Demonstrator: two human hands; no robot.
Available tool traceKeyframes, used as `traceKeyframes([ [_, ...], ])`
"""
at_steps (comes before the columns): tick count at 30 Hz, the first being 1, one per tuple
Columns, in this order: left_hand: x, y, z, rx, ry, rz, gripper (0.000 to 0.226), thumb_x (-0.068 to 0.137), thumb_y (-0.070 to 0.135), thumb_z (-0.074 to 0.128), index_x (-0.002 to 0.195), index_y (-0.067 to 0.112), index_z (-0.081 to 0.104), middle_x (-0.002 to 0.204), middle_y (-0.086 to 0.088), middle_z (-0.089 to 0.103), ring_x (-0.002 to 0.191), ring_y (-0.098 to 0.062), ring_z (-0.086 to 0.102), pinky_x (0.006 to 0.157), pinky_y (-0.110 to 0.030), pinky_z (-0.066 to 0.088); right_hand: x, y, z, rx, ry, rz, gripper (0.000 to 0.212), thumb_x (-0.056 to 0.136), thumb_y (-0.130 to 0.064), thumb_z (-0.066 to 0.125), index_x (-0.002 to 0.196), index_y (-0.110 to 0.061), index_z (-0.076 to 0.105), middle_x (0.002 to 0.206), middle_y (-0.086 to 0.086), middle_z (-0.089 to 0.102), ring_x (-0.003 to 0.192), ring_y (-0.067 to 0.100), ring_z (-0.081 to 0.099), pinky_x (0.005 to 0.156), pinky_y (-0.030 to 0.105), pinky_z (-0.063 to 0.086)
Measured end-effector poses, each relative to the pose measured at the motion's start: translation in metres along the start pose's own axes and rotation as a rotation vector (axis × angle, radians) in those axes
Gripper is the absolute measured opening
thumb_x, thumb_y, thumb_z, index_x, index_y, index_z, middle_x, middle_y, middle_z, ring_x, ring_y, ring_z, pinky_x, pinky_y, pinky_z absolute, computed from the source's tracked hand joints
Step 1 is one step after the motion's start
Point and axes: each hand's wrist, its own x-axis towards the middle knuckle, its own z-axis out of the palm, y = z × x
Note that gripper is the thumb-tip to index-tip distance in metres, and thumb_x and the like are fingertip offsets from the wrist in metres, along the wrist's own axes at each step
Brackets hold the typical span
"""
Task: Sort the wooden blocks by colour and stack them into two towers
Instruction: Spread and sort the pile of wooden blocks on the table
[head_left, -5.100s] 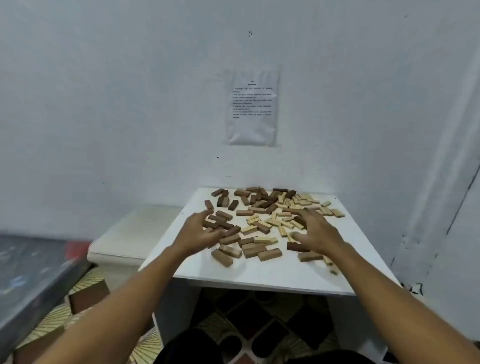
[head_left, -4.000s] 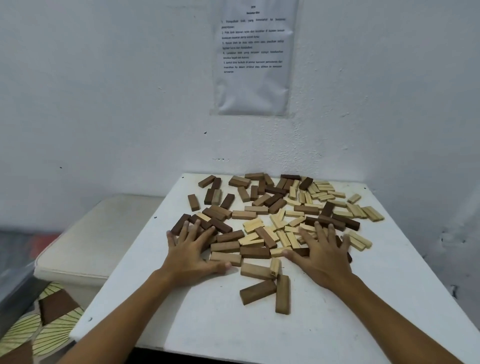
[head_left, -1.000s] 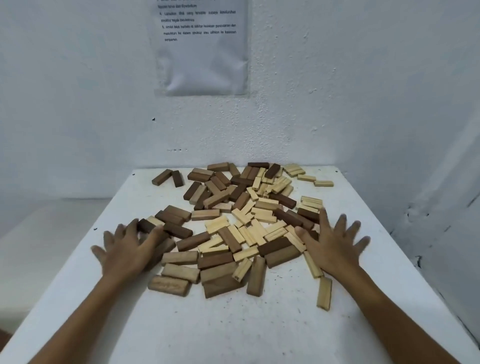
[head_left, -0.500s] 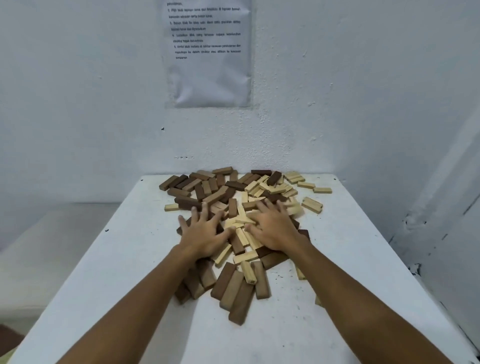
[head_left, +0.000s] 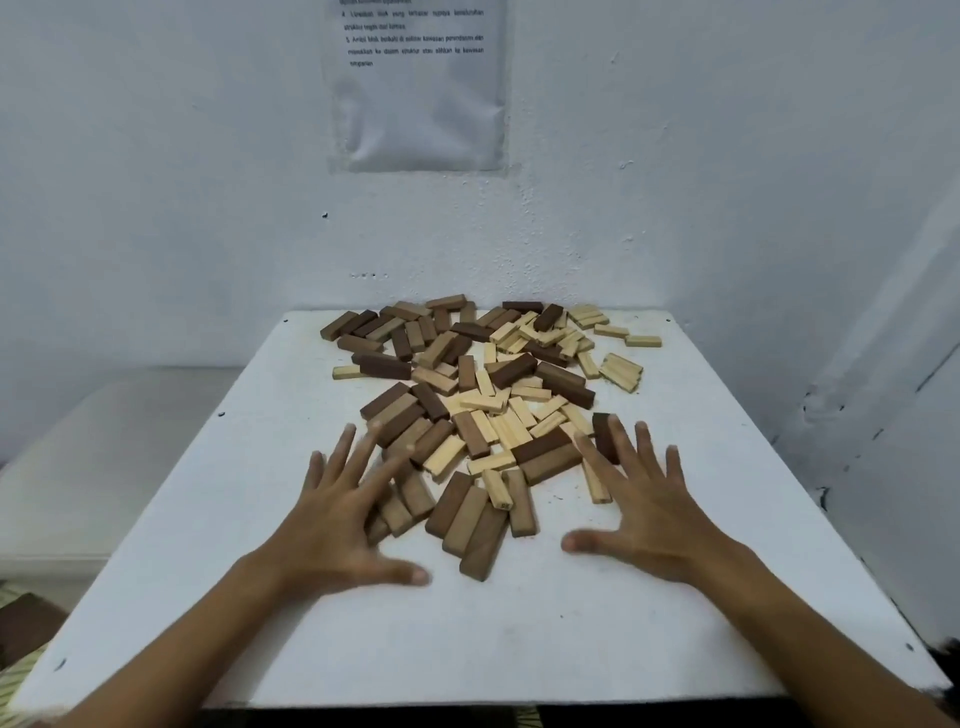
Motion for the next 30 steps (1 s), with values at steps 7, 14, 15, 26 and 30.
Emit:
traceKeyframes([
  [7, 0.044, 0.024, 0.007, -0.201, 0.112, -0.158, 0.109, 0.053, 0.098, 0.040, 0.146, 0.042, 0.036, 0.160, 0.010, 0.016, 0.150, -0.024, -0.007, 0.121, -0.051, 0.004, 0.055, -0.044, 0.004, 0.122, 0.279, 0.213, 0.086, 0.084, -0.078, -0.001, 0.147, -0.031, 0.035, 0.160, 0.009, 0.021, 0.145, 0.044, 0.007, 0.117, 0.056, 0.008],
  [14, 0.094, 0.010, -0.005, -0.345, 0.470, -0.236, 0.049, 0.087, 0.056, 0.044, 0.097, 0.021, 0.076, 0.099, 0.007, 0.070, 0.095, -0.010, 0.056, 0.101, -0.044, 0.041, 0.103, -0.062, -0.013, 0.262, 0.454, 0.145, 0.045, 0.101, -0.040, 0.041, 0.133, -0.012, 0.057, 0.152, 0.011, 0.038, 0.144, 0.032, 0.024, 0.111, 0.046, 0.031],
  [15, 0.103, 0.006, -0.007, -0.298, 0.456, -0.254, 0.049, 0.087, 0.058, 0.043, 0.096, 0.021, 0.076, 0.096, 0.005, 0.071, 0.092, -0.012, 0.058, 0.094, -0.044, 0.046, 0.110, -0.064, -0.017, 0.294, 0.432, 0.099, 0.043, 0.101, -0.038, 0.043, 0.134, -0.013, 0.056, 0.153, 0.011, 0.036, 0.142, 0.029, 0.027, 0.110, 0.045, 0.032],
  [26, 0.067, -0.008, -0.034, -0.105, 0.128, 0.265, 0.102, 0.061, 0.090, 0.052, 0.143, 0.030, 0.044, 0.157, 0.002, 0.029, 0.149, -0.020, 0.010, 0.119, -0.058, 0.009, 0.062, -0.061, -0.046, 0.100, 0.059, -0.436, 0.114, 0.058, -0.095, 0.040, 0.153, -0.044, 0.002, 0.162, -0.009, -0.011, 0.148, 0.014, -0.015, 0.117, 0.050, -0.005],
  [30, 0.036, -0.007, -0.012, 0.099, 0.024, 0.238, 0.133, 0.047, 0.099, 0.047, 0.155, 0.026, 0.020, 0.164, 0.002, -0.003, 0.149, -0.019, -0.018, 0.116, -0.060, -0.008, 0.037, -0.042, -0.022, -0.117, -0.051, -0.420, 0.126, 0.055, -0.093, 0.051, 0.148, -0.044, -0.020, 0.152, -0.008, -0.039, 0.134, 0.016, -0.046, 0.110, 0.049, -0.026],
])
